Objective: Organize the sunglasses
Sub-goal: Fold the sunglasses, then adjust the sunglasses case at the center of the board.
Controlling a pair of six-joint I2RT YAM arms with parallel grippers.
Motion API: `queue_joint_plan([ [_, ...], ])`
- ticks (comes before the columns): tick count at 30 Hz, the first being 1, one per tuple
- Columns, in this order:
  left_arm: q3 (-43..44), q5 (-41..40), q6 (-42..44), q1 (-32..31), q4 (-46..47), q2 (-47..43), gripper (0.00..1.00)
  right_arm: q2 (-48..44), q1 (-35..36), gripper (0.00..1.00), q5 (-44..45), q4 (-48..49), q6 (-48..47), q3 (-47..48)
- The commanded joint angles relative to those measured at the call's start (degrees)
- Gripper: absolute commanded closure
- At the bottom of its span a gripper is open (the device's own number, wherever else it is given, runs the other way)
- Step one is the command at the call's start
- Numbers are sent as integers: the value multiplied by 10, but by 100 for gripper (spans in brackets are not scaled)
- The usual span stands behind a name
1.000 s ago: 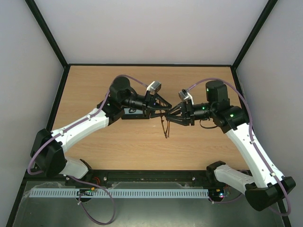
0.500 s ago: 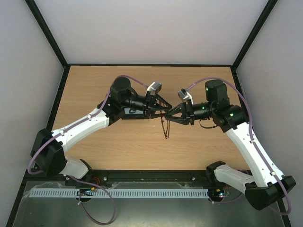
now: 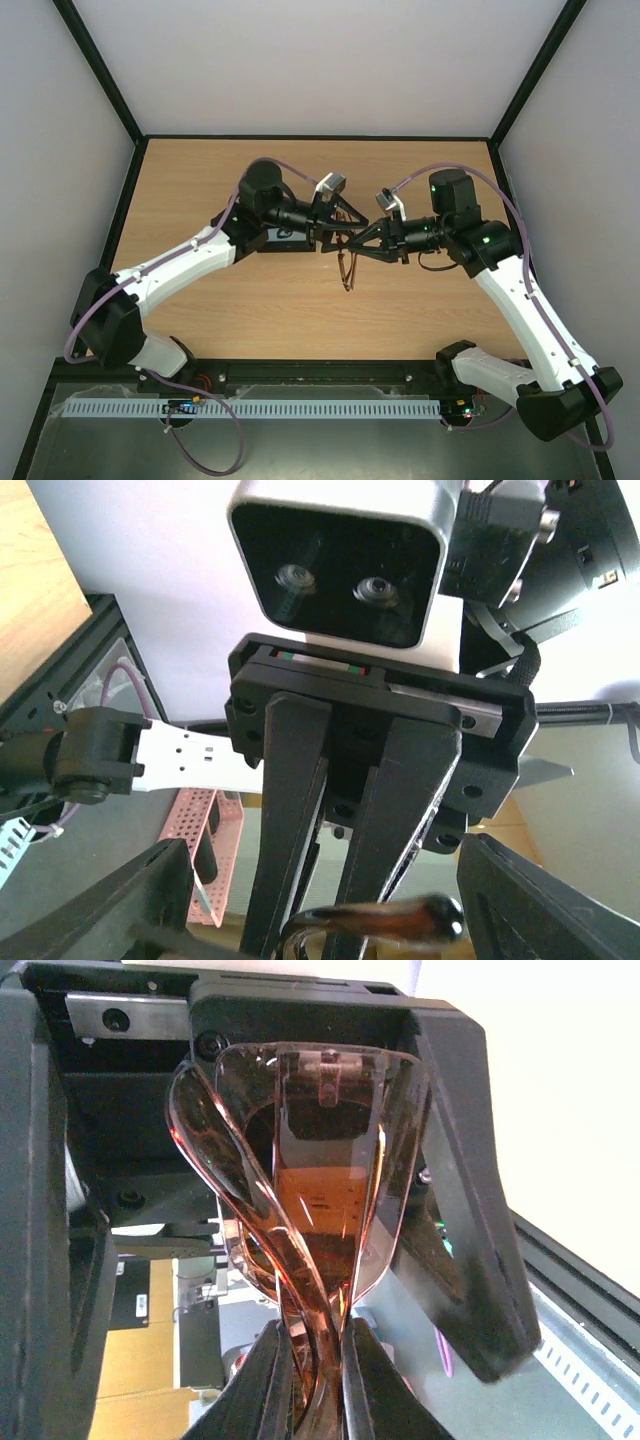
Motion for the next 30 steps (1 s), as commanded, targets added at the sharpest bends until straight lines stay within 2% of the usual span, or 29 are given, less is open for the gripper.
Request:
queue_joint_plan([
  [1,33,-16,36,46,-33,-5,25,7,3,99,37,-38,-9,23],
  [6,61,-67,112,167,-177,-32,22,49,3,99,126,-117,-52,78],
  [9,65,-132,175,226,-322,-50,23,114,3,99,225,-194,-97,149],
  [13,18,-227,218,247,-468,-86,24,214,3,99,315,-236,-110,253],
  [18,-104,-279,216,248,-488,-147,27,381,2,99,397,-280,-140,434],
  [21,-140,-305,244,252,-522,-158,35,493,-4,99,432,-319,-158,573],
  [23,-158,-322,254,258,-536,-167,48,565,-13,99,446,-342,-162,667],
  [24,-168,-329,255,258,-536,-171,50,591,-19,99,448,-345,-160,700],
  [30,-247,-343,224,264,-488,-161,74,647,-55,99,468,-308,-152,702],
])
